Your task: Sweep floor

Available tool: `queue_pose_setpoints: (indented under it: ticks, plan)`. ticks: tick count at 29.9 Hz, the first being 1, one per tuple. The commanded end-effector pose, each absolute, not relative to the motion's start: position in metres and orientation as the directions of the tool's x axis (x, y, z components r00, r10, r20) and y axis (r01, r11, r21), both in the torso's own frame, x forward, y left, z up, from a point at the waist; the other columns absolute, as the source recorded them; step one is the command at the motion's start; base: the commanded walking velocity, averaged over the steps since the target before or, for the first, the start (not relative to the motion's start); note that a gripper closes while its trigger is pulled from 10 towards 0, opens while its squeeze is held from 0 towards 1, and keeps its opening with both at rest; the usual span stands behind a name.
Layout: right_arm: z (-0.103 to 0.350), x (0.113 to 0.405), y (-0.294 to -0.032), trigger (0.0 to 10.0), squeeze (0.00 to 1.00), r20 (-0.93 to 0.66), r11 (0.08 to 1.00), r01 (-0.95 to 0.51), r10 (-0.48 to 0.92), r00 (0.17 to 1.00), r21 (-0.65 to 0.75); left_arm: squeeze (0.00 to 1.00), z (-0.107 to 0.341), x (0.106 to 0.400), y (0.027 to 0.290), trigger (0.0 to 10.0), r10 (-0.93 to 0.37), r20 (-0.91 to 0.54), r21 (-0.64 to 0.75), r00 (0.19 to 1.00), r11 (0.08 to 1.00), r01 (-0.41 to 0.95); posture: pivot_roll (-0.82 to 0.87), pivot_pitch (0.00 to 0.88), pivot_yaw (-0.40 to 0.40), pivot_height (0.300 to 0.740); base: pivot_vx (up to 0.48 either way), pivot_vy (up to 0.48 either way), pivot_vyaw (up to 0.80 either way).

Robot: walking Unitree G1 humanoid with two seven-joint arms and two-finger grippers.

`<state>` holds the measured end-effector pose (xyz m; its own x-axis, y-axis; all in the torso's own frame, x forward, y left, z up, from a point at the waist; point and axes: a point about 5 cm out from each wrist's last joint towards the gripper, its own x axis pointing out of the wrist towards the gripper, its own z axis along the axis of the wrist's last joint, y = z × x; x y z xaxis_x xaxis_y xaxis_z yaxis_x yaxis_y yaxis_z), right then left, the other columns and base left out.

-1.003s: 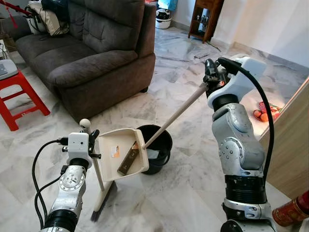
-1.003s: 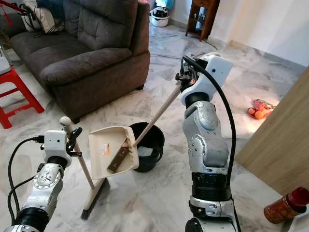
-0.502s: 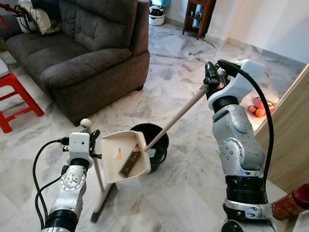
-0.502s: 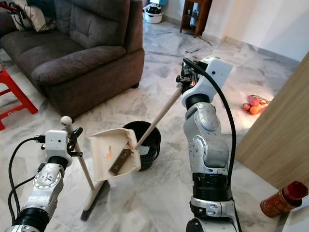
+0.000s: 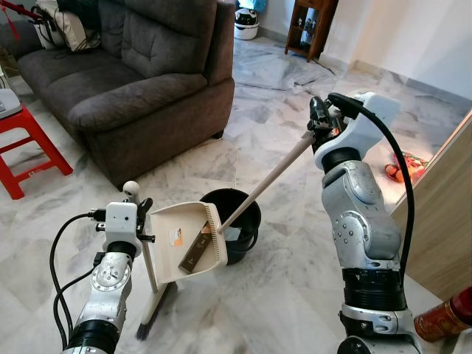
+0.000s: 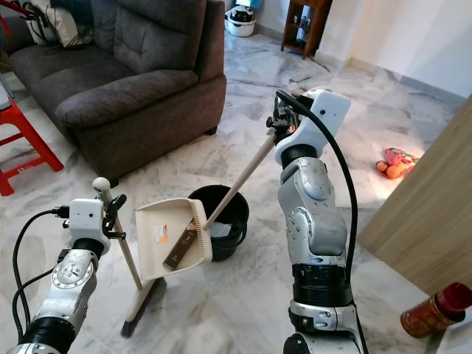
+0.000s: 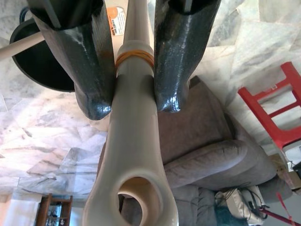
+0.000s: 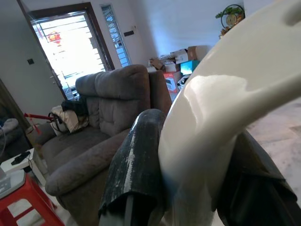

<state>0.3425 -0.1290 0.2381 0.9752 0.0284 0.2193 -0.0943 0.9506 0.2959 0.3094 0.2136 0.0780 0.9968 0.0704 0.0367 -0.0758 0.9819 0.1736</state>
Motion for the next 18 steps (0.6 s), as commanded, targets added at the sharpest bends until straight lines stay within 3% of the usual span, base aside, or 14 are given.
queue_pose_setpoints:
  ticks: [1, 5, 9, 18]
  plan:
    - [0.2521, 0.3401, -0.1300, 10.0, 0.00, 0.294, 0.944, -0.115, 0.020, 0.956, 0.309, 0.00, 0.0931, 0.3161, 0.2083, 10.0, 0.047, 0.108, 0.173, 0.993, 0.983, -0.065, 0.02, 0.000, -0.050, 0.740, 0.251, 0.000, 0.00]
    - [0.2512, 0.3403, -0.1305, 10.0, 0.00, 0.287, 0.942, -0.111, 0.017, 0.958, 0.316, 0.00, 0.0932, 0.3162, 0.2082, 10.0, 0.047, 0.108, 0.173, 0.993, 0.983, -0.065, 0.02, 0.000, -0.050, 0.740, 0.250, 0.000, 0.00]
    - [0.2503, 0.3408, -0.1305, 10.0, 0.00, 0.280, 0.942, -0.110, 0.018, 0.960, 0.316, 0.00, 0.0931, 0.3161, 0.2080, 10.0, 0.046, 0.107, 0.174, 0.993, 0.983, -0.064, 0.02, 0.000, -0.050, 0.740, 0.248, 0.000, -0.69]
    - [0.2501, 0.3405, -0.1299, 10.0, 0.00, 0.285, 0.942, -0.113, 0.019, 0.958, 0.316, 0.00, 0.0931, 0.3156, 0.2088, 10.0, 0.047, 0.108, 0.176, 0.993, 0.982, -0.066, 0.02, 0.000, -0.048, 0.740, 0.250, 0.000, 0.00]
